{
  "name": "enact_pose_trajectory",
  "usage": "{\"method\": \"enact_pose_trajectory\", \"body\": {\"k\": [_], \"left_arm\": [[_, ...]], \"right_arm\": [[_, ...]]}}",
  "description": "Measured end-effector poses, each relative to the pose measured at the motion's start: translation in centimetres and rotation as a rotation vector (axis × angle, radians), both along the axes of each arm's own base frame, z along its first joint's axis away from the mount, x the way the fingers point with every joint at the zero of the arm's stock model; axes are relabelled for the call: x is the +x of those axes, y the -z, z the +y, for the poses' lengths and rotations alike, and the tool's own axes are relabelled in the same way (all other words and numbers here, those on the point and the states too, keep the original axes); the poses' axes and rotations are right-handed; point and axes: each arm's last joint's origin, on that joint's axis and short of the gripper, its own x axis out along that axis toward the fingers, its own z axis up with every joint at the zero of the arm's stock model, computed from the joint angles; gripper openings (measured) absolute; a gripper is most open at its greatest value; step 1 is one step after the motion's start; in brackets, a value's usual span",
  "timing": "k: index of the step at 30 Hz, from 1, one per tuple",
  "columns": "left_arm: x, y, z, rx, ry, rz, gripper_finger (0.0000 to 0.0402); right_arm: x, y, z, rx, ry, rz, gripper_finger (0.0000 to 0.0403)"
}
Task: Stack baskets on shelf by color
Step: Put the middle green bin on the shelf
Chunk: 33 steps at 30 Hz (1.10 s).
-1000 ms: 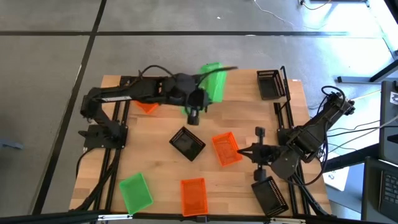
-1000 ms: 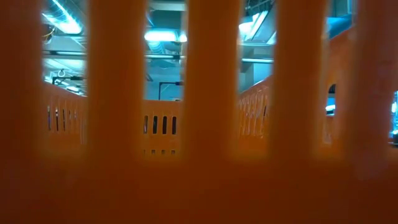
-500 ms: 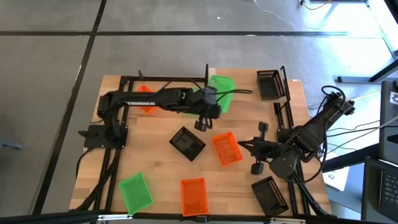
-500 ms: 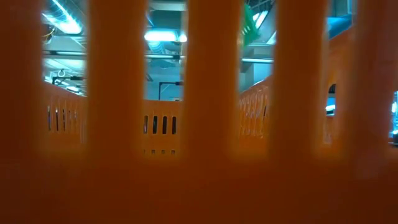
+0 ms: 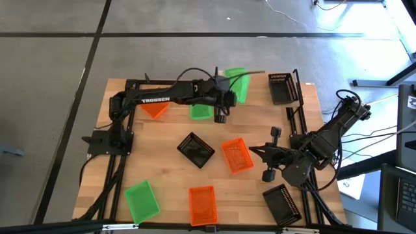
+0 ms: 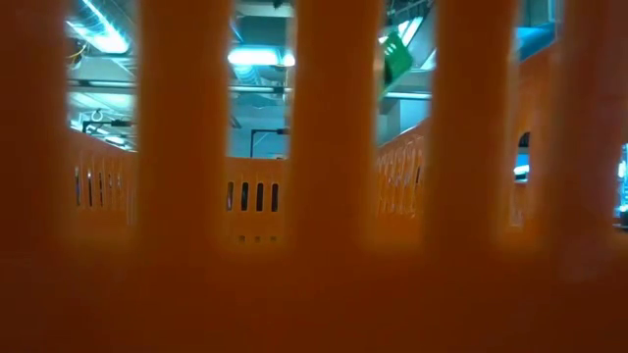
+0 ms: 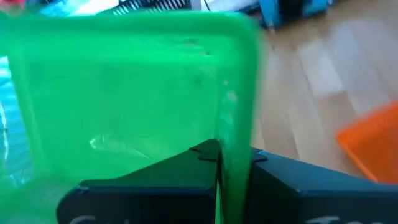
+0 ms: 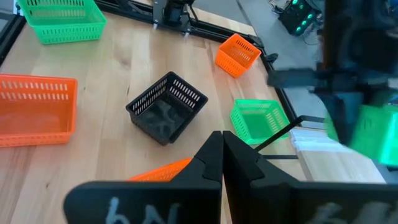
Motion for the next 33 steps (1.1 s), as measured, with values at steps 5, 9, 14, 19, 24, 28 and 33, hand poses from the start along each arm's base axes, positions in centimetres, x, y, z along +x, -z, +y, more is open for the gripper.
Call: {"method": "enact_pose_trajectory", "body": {"k": [5,9,14,19,24,28,33], "left_arm": [[0.3,1.2,0.9,-0.012,-0.042,0.031,0.0000],[0.1,1.3,1.4,-0.020,-0.054,0.038,0.0000],[-0.1,1.3,1.8,-0.037,-0.074,0.038,0.0000],[0.1,1.9,2.2,-0.054,-0.086,0.051,0.0000],[0.6,2.8,2.3,-0.066,-0.089,0.068,0.0000],[0.6,2.9,2.3,-0.065,-0.089,0.069,0.0000],[0.5,2.9,2.3,-0.065,-0.092,0.075,0.0000]], "right_arm": [[0.0,0.0,0.0,0.000,-0.001,0.001,0.0000],[0.0,0.0,0.0,-0.001,-0.001,0.003,0.0000],[0.0,0.0,0.0,-0.001,0.000,0.004,0.0000],[0.0,0.0,0.0,0.000,0.001,0.003,0.0000],[0.0,-0.1,-0.2,-0.019,0.055,-0.036,0.0000],[-0.1,-0.3,-0.4,-0.060,0.134,-0.101,0.0000],[-0.2,-0.3,-0.7,-0.098,0.197,-0.146,0.0000]]}}
